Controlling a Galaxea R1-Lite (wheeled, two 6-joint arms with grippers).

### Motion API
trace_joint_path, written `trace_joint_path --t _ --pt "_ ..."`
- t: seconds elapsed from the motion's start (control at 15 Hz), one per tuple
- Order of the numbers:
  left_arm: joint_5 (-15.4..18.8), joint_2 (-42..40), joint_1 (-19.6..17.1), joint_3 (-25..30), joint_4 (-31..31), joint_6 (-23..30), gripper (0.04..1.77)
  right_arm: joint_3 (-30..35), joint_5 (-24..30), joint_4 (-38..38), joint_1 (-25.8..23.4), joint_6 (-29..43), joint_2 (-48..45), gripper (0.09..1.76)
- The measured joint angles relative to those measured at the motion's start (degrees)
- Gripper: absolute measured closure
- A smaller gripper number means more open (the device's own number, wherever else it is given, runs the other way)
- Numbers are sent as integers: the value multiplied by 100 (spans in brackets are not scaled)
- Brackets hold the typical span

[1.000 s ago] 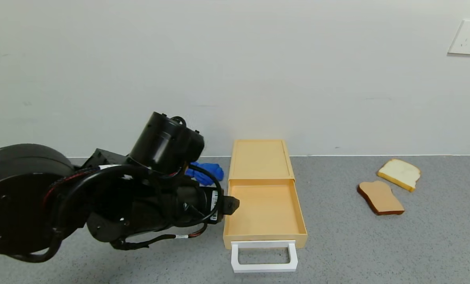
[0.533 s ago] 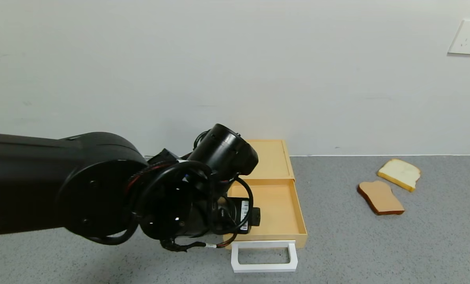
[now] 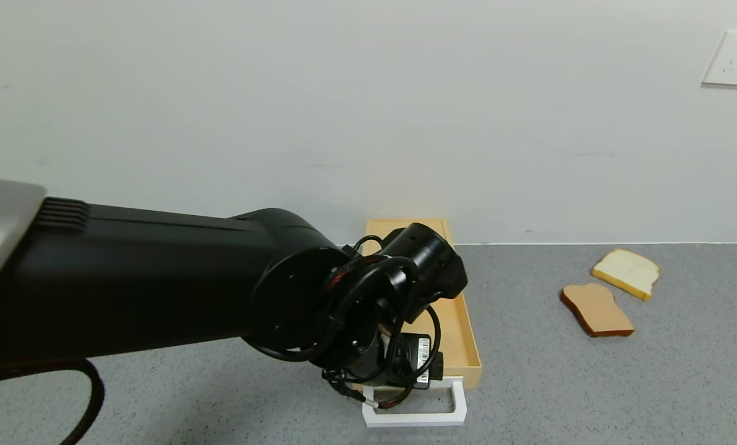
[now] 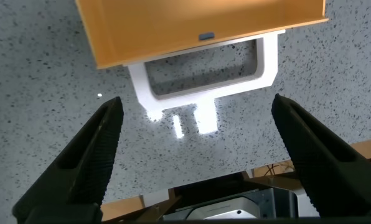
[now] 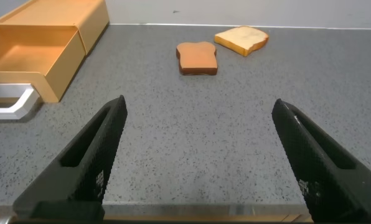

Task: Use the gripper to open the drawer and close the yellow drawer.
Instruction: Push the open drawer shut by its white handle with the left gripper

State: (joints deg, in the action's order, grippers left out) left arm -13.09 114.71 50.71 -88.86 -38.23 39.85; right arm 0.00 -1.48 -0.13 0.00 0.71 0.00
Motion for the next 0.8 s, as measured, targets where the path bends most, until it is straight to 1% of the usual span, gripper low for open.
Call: trace_joint_path --t 0.27,0.4,0.53,0.8 --pt "52 347 116 -196 -40 -6 9 0 0 2 0 0 0 14" --pt "63 466 206 -194 -55 -49 9 0 2 2 0 0 0 14" --pt "157 557 293 -191 -60 -50 9 0 0 2 0 0 0 14" --pt "168 728 396 -207 -63 -57 9 0 2 0 0 0 0 14"
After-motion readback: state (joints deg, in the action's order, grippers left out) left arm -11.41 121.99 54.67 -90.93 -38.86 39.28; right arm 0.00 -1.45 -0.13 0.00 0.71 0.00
